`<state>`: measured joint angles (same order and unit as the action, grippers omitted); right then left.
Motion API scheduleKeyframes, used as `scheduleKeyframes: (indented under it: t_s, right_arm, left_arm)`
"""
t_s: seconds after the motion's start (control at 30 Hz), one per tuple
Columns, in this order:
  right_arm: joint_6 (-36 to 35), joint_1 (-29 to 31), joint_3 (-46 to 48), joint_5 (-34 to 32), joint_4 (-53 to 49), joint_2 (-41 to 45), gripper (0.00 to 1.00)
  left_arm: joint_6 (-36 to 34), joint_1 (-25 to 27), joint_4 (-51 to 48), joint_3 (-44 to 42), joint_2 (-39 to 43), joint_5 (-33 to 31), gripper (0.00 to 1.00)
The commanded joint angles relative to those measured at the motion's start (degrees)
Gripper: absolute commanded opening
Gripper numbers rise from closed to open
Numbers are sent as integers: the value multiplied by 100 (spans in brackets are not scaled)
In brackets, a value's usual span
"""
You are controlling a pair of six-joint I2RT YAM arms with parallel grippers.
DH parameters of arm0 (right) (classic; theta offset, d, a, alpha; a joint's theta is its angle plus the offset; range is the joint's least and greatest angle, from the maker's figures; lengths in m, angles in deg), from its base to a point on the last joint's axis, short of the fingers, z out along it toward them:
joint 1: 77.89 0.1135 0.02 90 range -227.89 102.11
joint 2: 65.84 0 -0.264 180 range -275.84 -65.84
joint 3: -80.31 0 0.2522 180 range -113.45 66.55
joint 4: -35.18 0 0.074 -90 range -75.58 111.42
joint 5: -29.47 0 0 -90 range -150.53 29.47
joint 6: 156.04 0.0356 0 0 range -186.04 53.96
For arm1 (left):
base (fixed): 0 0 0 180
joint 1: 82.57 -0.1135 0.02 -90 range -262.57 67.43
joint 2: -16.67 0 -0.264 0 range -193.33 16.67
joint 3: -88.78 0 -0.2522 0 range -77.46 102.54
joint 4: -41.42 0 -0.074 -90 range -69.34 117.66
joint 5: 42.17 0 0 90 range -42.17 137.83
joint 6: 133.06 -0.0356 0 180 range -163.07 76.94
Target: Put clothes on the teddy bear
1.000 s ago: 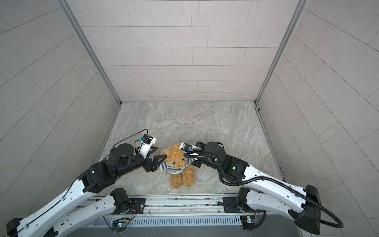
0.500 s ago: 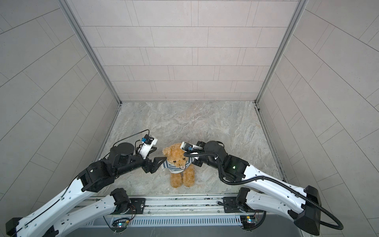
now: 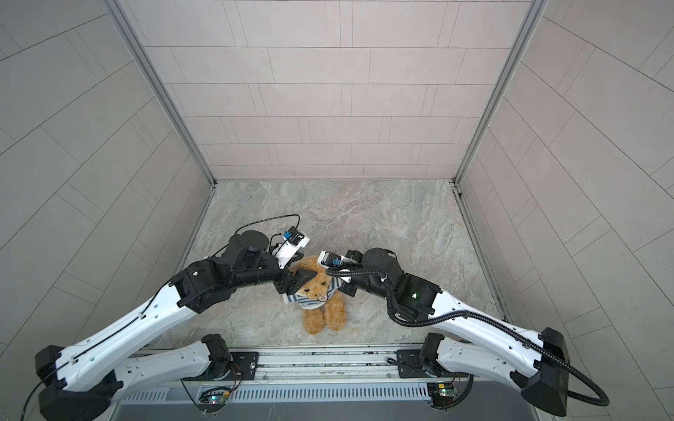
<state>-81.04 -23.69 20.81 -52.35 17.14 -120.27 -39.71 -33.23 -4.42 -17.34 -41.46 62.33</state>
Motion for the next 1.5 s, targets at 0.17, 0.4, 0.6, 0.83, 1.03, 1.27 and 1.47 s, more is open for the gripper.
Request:
scheduleKeyframes:
  t_s: [0.17, 0.4, 0.6, 0.83, 1.03, 1.27, 1.47]
  right_arm:
    - [107, 3, -202, 210, 423, -66, 0]
    - [217, 65, -233, 210, 601, -183, 0]
    - [334, 98, -187, 117, 612, -197, 0]
    - [1008, 100, 644, -500, 1004, 370, 29]
    - [2209, 100, 1431, -997, 659, 1296, 44]
    - [3540, 100, 2104, -924, 453, 1807, 38]
    - [3830, 100, 2696, -715, 1433, 1835, 31]
  left_arm:
    - [-127, 26, -84, 179, -326, -23, 66]
    - [3, 28, 80, 78, -506, -88, 45]
    - [175, 25, 404, -200, -365, -307, 10]
    - [360, 13, 1044, -753, 233, -621, 0]
    - [579, -7, 1935, -1457, 894, -584, 0]
    - [1089, -8, 3278, -2409, 1791, -489, 0]
    - [1211, -5, 3715, -2789, 2178, -348, 0]
